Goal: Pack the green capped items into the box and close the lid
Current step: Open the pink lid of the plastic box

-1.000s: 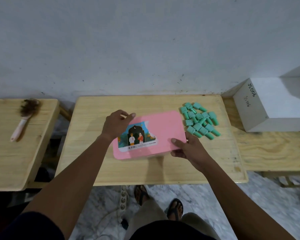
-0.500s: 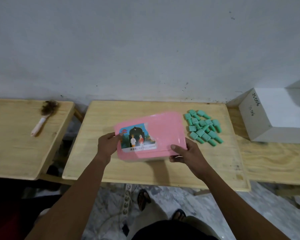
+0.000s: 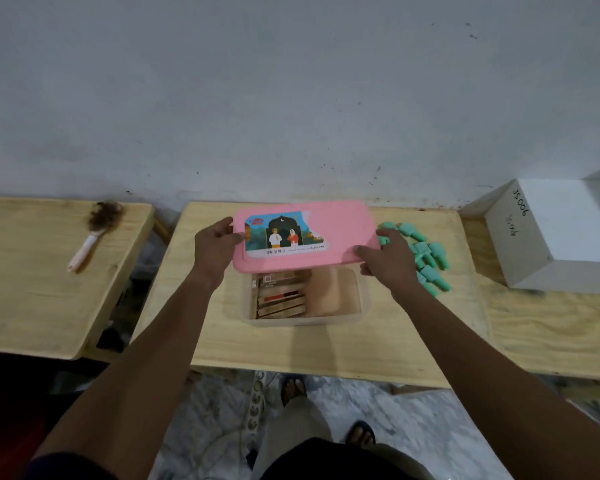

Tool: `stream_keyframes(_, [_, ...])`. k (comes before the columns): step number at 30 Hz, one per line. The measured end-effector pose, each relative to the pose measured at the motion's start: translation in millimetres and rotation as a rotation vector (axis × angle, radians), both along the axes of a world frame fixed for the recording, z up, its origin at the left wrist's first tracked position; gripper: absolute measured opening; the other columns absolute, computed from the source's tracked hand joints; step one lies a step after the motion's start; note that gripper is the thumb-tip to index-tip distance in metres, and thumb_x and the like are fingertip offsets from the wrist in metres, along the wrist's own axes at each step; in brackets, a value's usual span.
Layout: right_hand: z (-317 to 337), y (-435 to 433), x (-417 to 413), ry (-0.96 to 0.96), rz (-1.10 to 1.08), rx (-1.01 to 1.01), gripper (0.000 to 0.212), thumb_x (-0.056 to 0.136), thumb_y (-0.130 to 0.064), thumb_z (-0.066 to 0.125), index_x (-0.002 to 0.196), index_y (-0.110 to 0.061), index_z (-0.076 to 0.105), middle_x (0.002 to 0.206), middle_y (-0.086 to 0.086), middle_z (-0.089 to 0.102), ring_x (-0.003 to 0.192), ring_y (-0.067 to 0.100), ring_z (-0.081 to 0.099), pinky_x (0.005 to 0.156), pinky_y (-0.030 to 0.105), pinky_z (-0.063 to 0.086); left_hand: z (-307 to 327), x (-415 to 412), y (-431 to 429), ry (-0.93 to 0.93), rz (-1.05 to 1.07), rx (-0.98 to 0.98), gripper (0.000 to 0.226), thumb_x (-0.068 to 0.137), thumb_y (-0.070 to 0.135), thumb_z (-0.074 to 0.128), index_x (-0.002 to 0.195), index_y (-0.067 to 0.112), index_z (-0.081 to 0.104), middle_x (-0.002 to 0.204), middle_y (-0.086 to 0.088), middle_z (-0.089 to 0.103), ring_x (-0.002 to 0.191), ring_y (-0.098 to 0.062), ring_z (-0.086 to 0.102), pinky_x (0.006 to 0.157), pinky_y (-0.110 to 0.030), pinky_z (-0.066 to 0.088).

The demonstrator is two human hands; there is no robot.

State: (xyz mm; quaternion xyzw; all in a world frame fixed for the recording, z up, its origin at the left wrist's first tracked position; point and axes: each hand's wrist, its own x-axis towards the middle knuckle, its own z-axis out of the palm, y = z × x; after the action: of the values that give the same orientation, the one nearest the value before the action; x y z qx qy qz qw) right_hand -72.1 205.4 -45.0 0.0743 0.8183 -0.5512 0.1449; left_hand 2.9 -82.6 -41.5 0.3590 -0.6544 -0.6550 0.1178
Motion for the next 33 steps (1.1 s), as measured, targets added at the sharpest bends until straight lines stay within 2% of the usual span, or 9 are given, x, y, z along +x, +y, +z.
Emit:
stream_keyframes(4, [-11.1, -22.2, -41.3, 0.015, 0.019, 0.184, 0.063, 0.071, -0.041, 0.076, 0.126, -0.015, 0.059, 0.112, 0.007, 0.070, 0.091, 0.027, 0.070, 0.084, 0.042, 0.057, -12.8, -38.5, -21.0, -0.035, -0.010, -0.082, 0.041, 0.082, -0.003, 0.070, 0.122, 0.004, 0.066, 0.118, -0.011, 0.069, 0.108, -0.027, 0.066, 0.094, -0.041, 0.054])
stream_keyframes(6, [-19.8, -32.4, -56.0, 0.008, 0.024, 0.287, 0.057, 0.077, -0.037, 0.075, 0.127, -0.013, 0.061, 0.119, 0.007, 0.068, 0.105, 0.028, 0.065, 0.087, 0.032, 0.048, -27.6, -57.9, -32.6, -0.097, -0.046, -0.130, 0.043, 0.080, -0.003, 0.072, 0.122, 0.004, 0.067, 0.122, -0.009, 0.068, 0.113, -0.024, 0.063, 0.098, -0.040, 0.052])
stream_keyframes(8, [-31.8, -42.6, -68.9, -0.022, 0.026, 0.350, 0.052, 0.080, -0.032, 0.074, 0.125, -0.009, 0.063, 0.122, 0.010, 0.067, 0.112, 0.030, 0.062, 0.089, 0.032, 0.045, -46.9, -76.2, -42.5, -0.164, -0.100, -0.162, 0.046, 0.079, -0.005, 0.069, 0.124, 0.004, 0.066, 0.126, -0.008, 0.066, 0.118, -0.022, 0.060, 0.100, -0.037, 0.049])
stream_keyframes(16, [-84.3, -70.0, -109.7, -0.174, 0.035, 0.493, 0.045, 0.085, -0.029, 0.067, 0.120, -0.001, 0.062, 0.122, 0.016, 0.064, 0.113, 0.032, 0.059, 0.087, 0.031, 0.043, -106.1, -132.2, -62.5, -0.311, -0.286, -0.263, 0.043, 0.076, 0.006, 0.065, 0.115, 0.021, 0.073, 0.106, 0.003, 0.069, 0.108, -0.024, 0.065, 0.091, -0.038, 0.054])
stream_keyframes(20, [-102.8, -74.5, -118.6, -0.184, 0.047, 0.554, 0.042, 0.083, -0.027, 0.066, 0.115, 0.000, 0.065, 0.114, 0.016, 0.067, 0.102, 0.032, 0.061, 0.080, 0.030, 0.042, -122.2, -143.0, -57.2, -0.330, -0.284, -0.358, 0.042, 0.086, 0.004, 0.062, 0.127, 0.014, 0.065, 0.119, -0.009, 0.070, 0.108, -0.028, 0.066, 0.091, -0.032, 0.051])
stream_keyframes(24, [-116.4, -74.2, -119.1, -0.183, 0.098, 0.615, 0.043, 0.082, -0.033, 0.064, 0.112, -0.001, 0.064, 0.101, 0.015, 0.064, 0.098, 0.032, 0.063, 0.073, 0.029, 0.041, -129.2, -146.8, -54.0, -0.339, -0.266, -0.436, 0.045, 0.084, 0.006, 0.060, 0.129, 0.013, 0.064, 0.113, -0.015, 0.072, 0.108, -0.029, 0.067, 0.097, -0.036, 0.052])
stream_keyframes(26, [-120.6, -73.2, -118.0, -0.192, 0.119, 0.638, 0.046, 0.081, -0.037, 0.062, 0.111, -0.004, 0.063, 0.105, 0.017, 0.064, 0.095, 0.032, 0.062, 0.071, 0.029, 0.041, -128.7, -146.9, -52.9, -0.352, -0.282, -0.443, 0.045, 0.083, 0.007, 0.062, 0.128, 0.012, 0.064, 0.110, -0.016, 0.073, 0.104, -0.029, 0.069, 0.095, -0.036, 0.053])
stream_keyframes(31, [-112.8, -65.8, -107.2, -0.119, 0.087, 0.559, 0.054, 0.087, -0.039, 0.062, 0.130, -0.008, 0.056, 0.125, 0.017, 0.061, 0.116, 0.033, 0.057, 0.093, 0.039, 0.045, -116.0, -132.9, -46.6, -0.360, -0.261, -0.375, 0.046, 0.084, 0.020, 0.071, 0.129, 0.015, 0.063, 0.111, -0.010, 0.072, 0.100, -0.023, 0.067, 0.094, -0.028, 0.048])
stream_keyframes(33, [-105.9, -58.0, -92.8, -0.065, 0.053, 0.487, 0.050, 0.088, -0.041, 0.063, 0.131, -0.016, 0.059, 0.123, 0.011, 0.064, 0.113, 0.027, 0.060, 0.094, 0.039, 0.047, -108.8, -112.8, -39.9, -0.326, -0.279, -0.337, 0.037, 0.084, 0.022, 0.073, 0.121, 0.016, 0.069, 0.111, -0.005, 0.072, 0.092, -0.016, 0.066, 0.091, -0.026, 0.049])
